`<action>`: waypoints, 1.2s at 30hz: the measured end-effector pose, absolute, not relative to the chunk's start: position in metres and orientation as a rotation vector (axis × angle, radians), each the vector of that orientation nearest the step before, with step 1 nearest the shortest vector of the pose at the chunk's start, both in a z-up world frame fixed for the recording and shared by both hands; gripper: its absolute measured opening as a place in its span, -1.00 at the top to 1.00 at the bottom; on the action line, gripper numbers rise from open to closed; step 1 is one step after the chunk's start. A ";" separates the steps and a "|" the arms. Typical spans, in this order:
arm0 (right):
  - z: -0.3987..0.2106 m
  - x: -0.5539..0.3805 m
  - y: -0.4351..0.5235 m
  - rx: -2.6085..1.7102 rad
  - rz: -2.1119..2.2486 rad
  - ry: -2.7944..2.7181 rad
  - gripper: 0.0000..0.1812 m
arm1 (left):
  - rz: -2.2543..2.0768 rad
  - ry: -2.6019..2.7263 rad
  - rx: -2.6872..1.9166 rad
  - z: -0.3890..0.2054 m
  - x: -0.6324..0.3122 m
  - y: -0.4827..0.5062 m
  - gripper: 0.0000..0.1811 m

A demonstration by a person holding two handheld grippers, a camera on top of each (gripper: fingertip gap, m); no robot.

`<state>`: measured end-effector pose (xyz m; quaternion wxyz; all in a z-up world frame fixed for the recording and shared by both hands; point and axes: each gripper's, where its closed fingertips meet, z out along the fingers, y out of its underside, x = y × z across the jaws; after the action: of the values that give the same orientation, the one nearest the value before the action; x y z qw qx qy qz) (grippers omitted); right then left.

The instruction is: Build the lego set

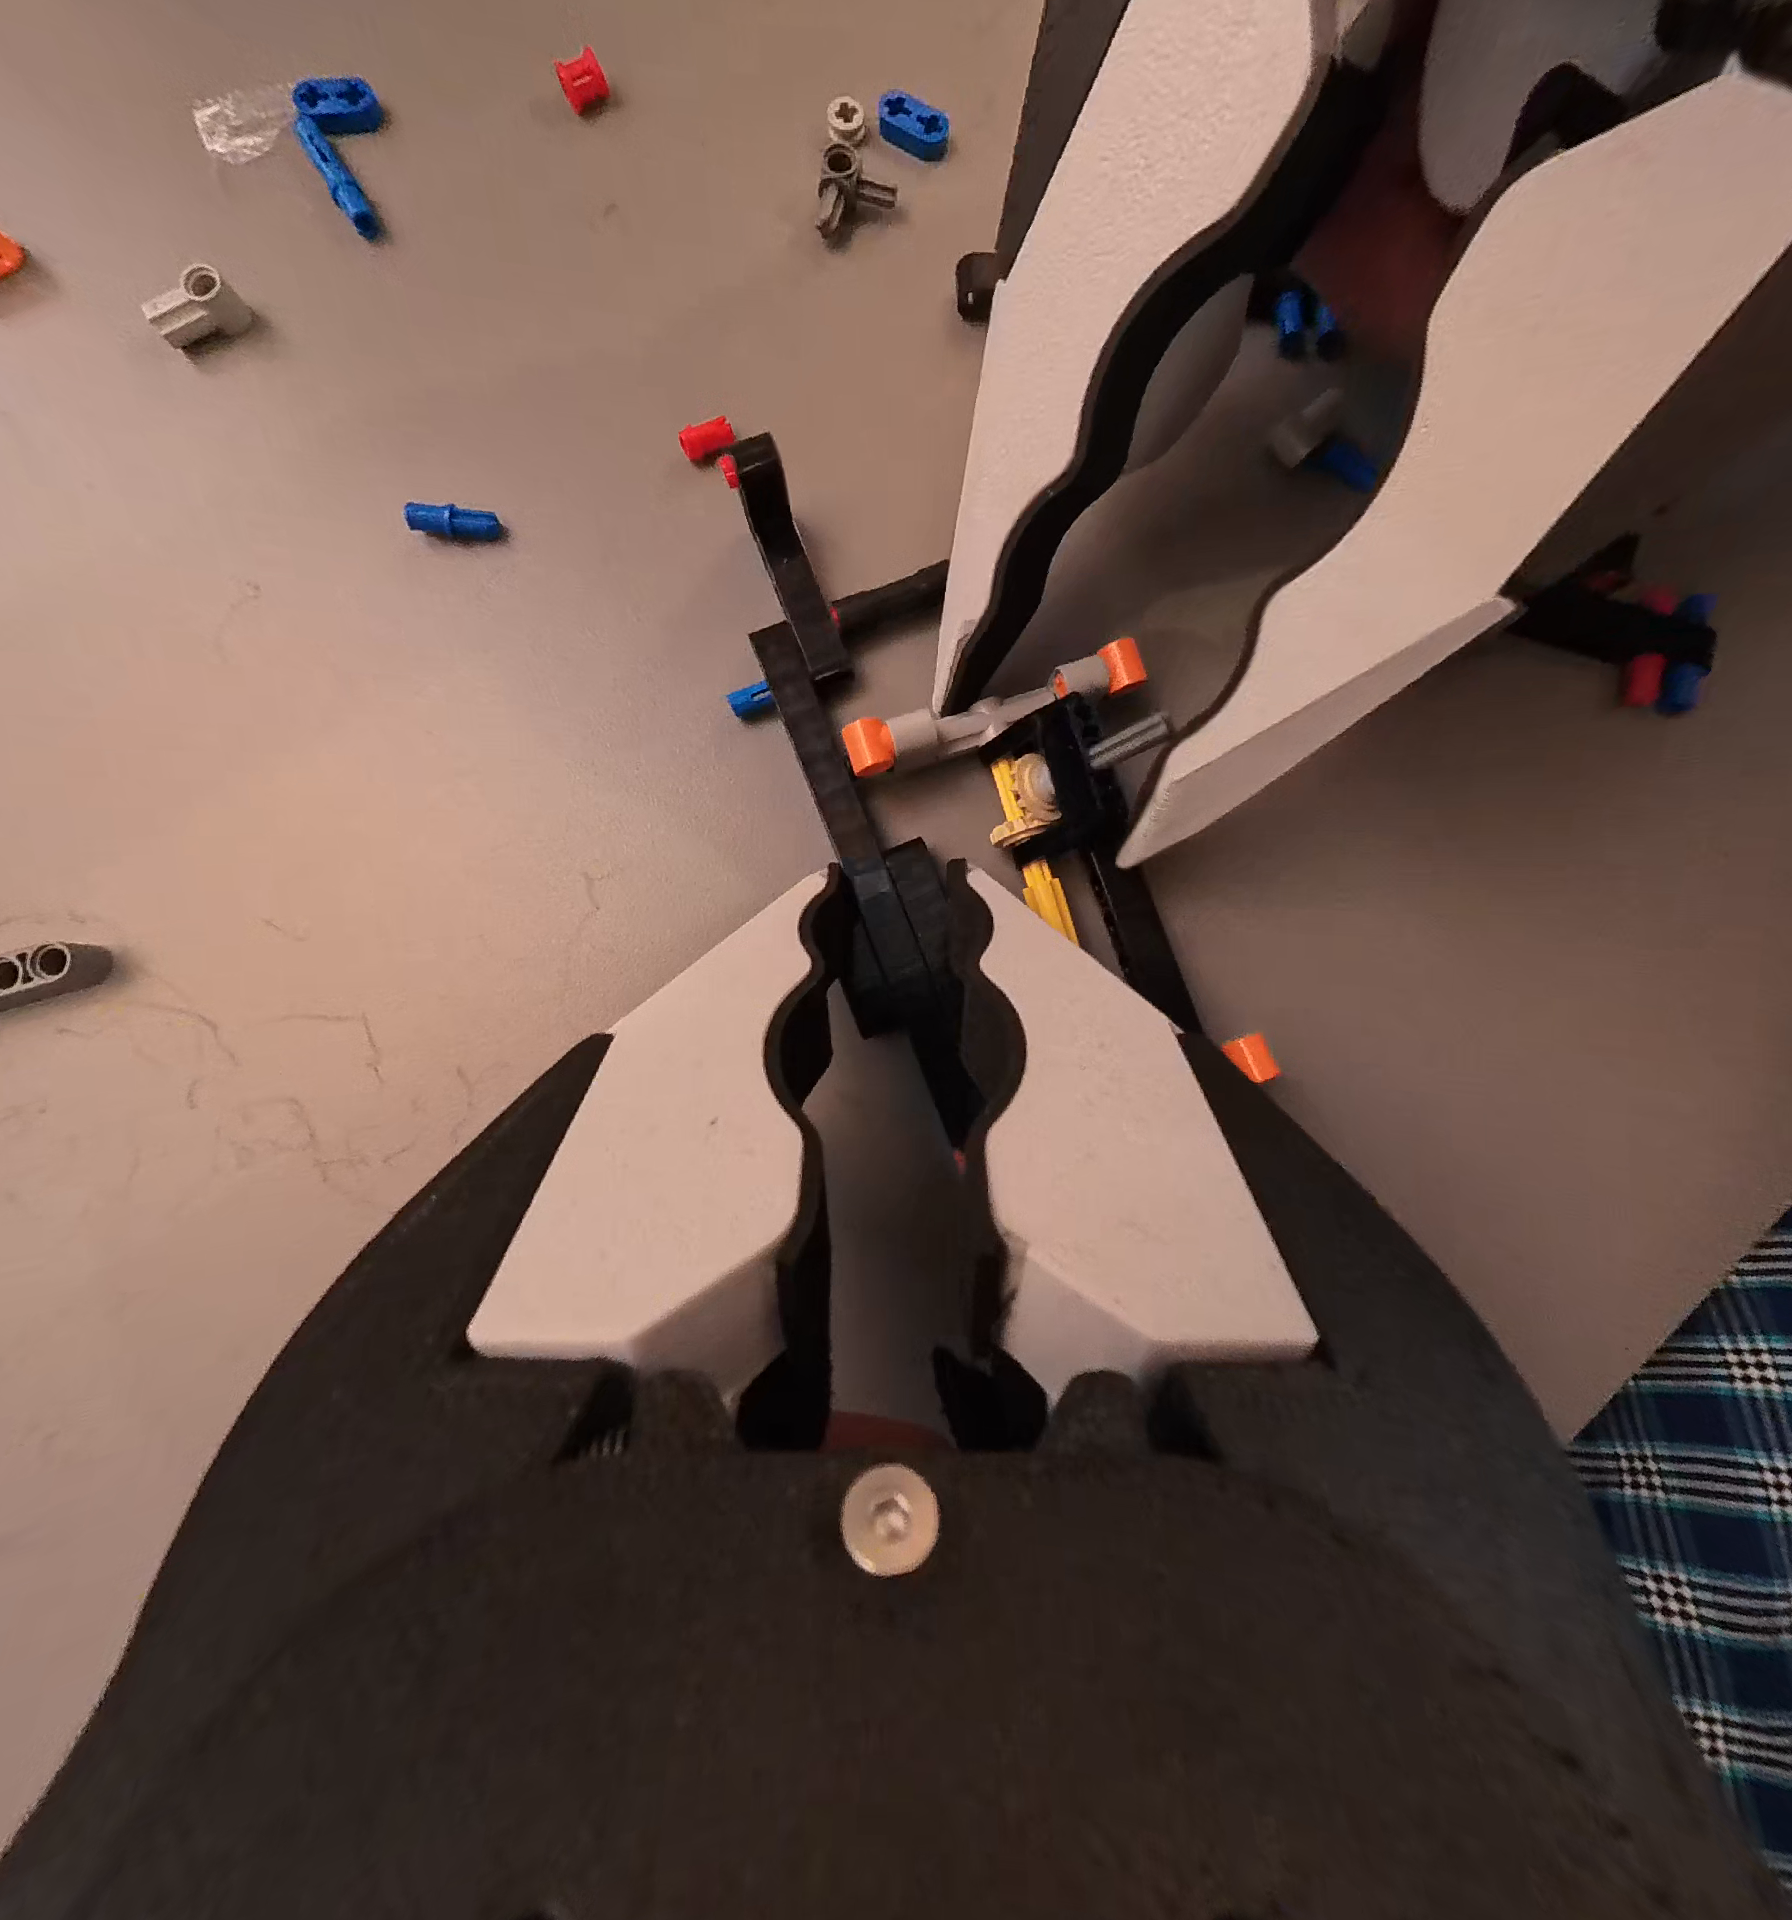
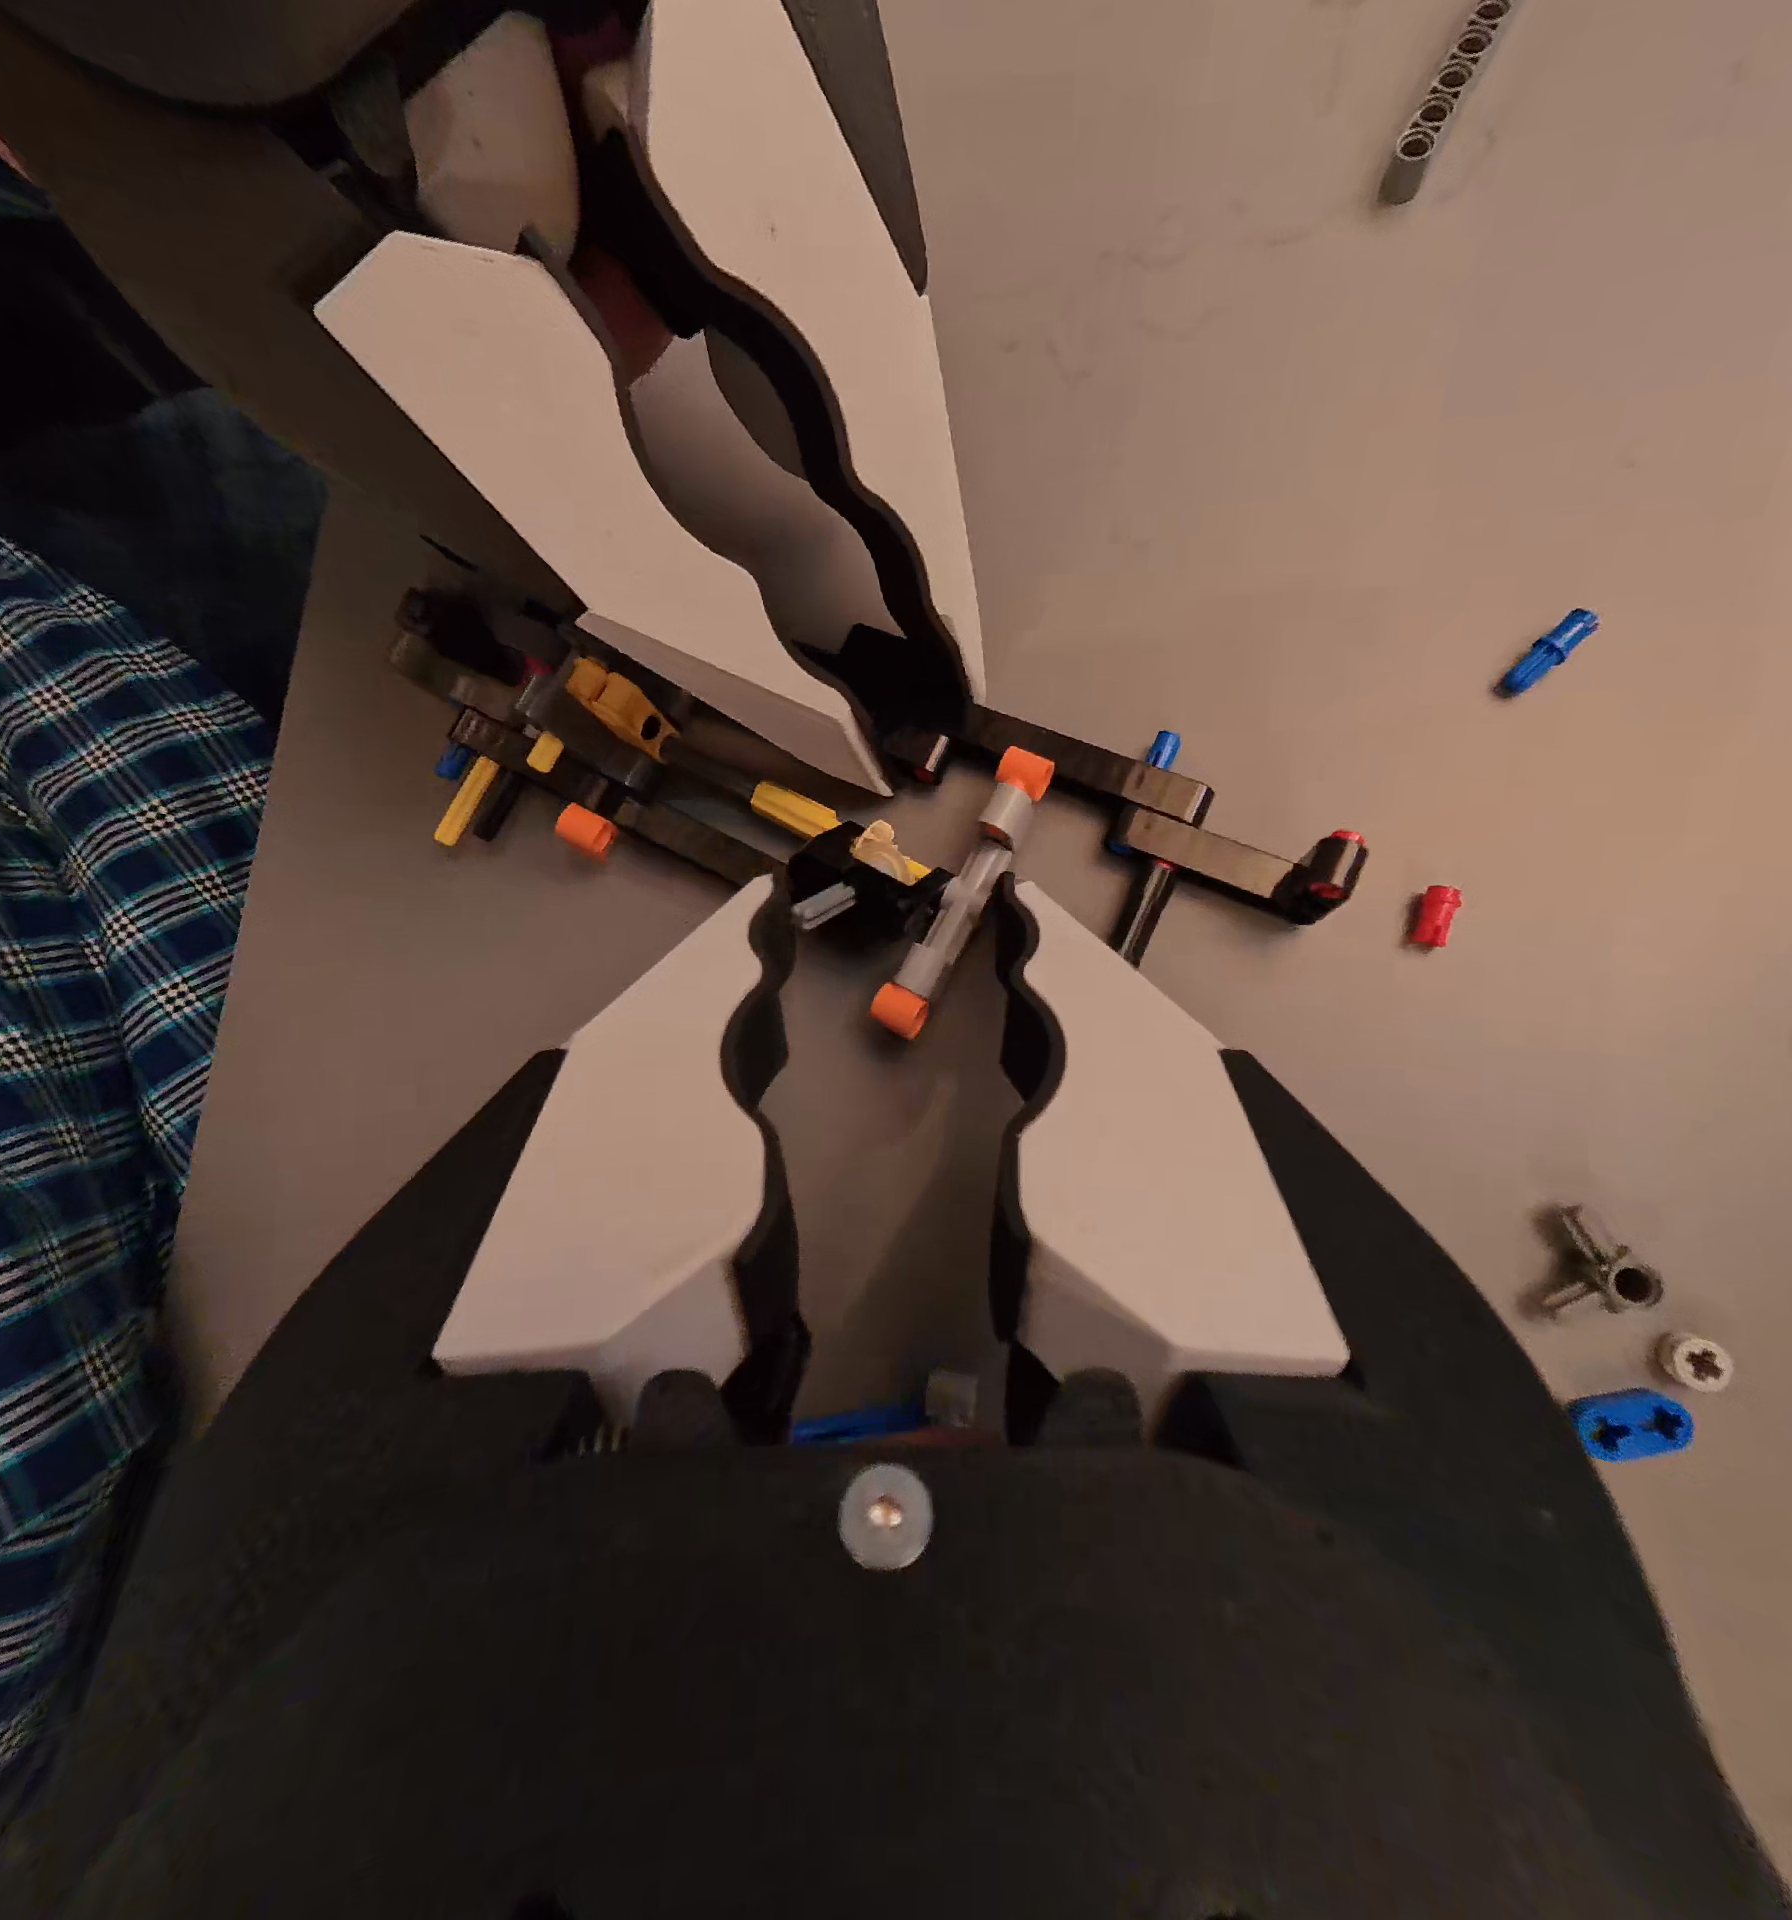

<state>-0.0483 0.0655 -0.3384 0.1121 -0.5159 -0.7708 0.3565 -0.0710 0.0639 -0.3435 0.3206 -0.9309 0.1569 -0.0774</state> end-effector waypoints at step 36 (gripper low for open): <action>-0.337 -0.048 0.066 -1.582 1.036 -2.365 0.62 | -0.292 0.474 -2.444 -0.336 -0.071 0.049 0.59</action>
<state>-0.0483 0.0660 -0.3371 0.0569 -0.5215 -0.7798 0.3416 -0.0712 0.0490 -0.3358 0.3120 -0.9264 0.1795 -0.1108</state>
